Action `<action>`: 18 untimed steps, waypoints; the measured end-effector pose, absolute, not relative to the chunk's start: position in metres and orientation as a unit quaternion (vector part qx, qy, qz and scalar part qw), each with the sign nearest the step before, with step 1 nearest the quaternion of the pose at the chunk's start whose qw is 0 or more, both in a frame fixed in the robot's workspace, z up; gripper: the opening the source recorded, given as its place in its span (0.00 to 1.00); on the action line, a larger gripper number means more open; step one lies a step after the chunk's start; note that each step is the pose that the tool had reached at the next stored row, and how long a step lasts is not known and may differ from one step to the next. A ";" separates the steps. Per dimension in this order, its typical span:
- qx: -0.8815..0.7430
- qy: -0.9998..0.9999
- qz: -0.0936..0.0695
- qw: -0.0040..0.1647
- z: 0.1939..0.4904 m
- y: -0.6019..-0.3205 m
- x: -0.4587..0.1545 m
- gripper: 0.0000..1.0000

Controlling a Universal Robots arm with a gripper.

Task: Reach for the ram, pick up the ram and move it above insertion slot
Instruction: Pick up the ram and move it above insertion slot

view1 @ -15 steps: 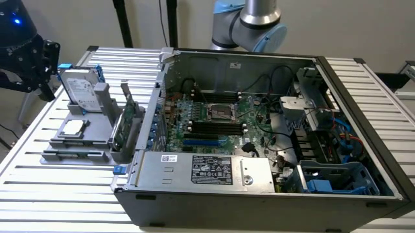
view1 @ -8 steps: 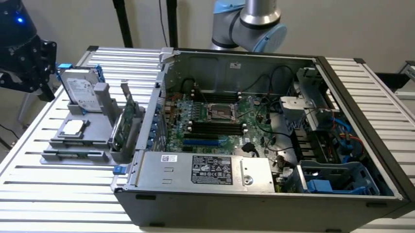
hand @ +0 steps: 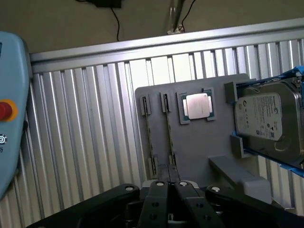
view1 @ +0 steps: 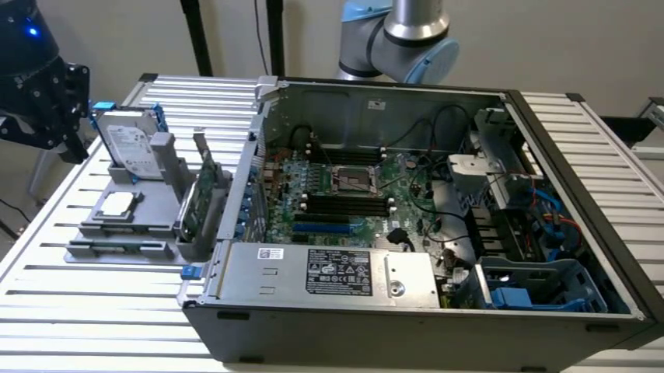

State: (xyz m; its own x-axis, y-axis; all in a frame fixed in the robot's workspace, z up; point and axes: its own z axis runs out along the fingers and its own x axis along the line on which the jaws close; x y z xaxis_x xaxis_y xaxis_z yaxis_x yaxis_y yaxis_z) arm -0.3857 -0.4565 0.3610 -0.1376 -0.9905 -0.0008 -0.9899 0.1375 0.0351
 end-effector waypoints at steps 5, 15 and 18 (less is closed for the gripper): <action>0.657 -0.754 -0.014 0.011 0.360 -0.457 -0.386 0.30; 0.670 -0.742 -0.013 0.011 0.344 -0.459 -0.386 0.48; 0.682 -0.731 -0.013 0.012 0.339 -0.460 -0.386 0.48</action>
State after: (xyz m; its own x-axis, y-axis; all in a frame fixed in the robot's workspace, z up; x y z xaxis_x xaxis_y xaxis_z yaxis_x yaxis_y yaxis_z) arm -0.3856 -0.4598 0.3395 -0.0704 -0.9975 -0.0008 -0.9969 0.0703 0.0353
